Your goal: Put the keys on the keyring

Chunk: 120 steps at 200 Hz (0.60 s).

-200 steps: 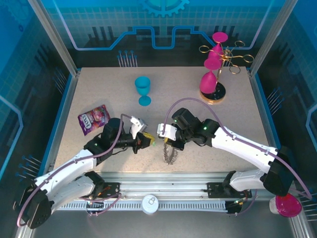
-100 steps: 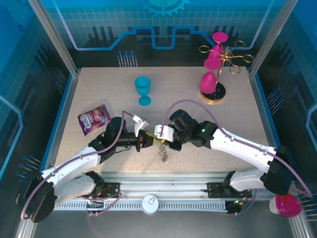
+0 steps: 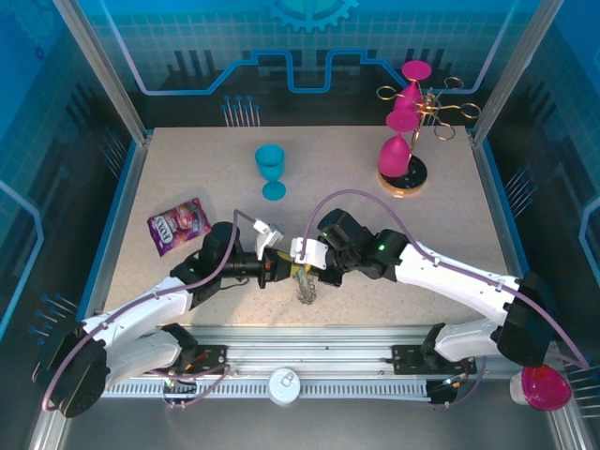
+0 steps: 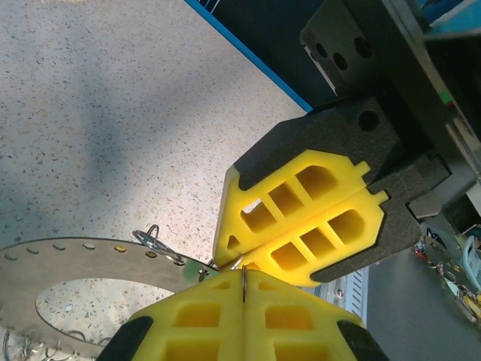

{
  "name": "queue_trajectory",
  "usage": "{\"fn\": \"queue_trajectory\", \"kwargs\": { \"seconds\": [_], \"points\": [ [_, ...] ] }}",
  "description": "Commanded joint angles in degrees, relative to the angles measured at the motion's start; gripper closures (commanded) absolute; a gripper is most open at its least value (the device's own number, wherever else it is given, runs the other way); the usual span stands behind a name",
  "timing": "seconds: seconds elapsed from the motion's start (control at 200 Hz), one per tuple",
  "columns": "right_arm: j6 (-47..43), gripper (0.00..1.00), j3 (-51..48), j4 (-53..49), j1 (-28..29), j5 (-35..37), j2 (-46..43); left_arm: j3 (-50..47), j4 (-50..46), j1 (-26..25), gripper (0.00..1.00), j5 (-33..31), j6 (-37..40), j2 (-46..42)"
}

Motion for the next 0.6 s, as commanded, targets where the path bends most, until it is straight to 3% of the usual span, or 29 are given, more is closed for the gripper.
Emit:
{"fn": "queue_trajectory", "kwargs": {
  "seconds": [0.0,0.355,0.595],
  "points": [
    [1.1,1.00,2.4,1.8,1.0,0.0,0.5,-0.5,1.9,0.2,1.00,1.6,-0.7,0.5],
    [1.9,1.00,3.8,1.0,1.4,0.1,1.0,-0.4,0.7,0.2,1.00,1.1,0.3,1.2],
    [2.0,1.00,4.1,0.0,1.4,-1.1,0.6,-0.1,-1.2,0.3,1.00,-5.6,1.2,-0.4]
  ]
}}
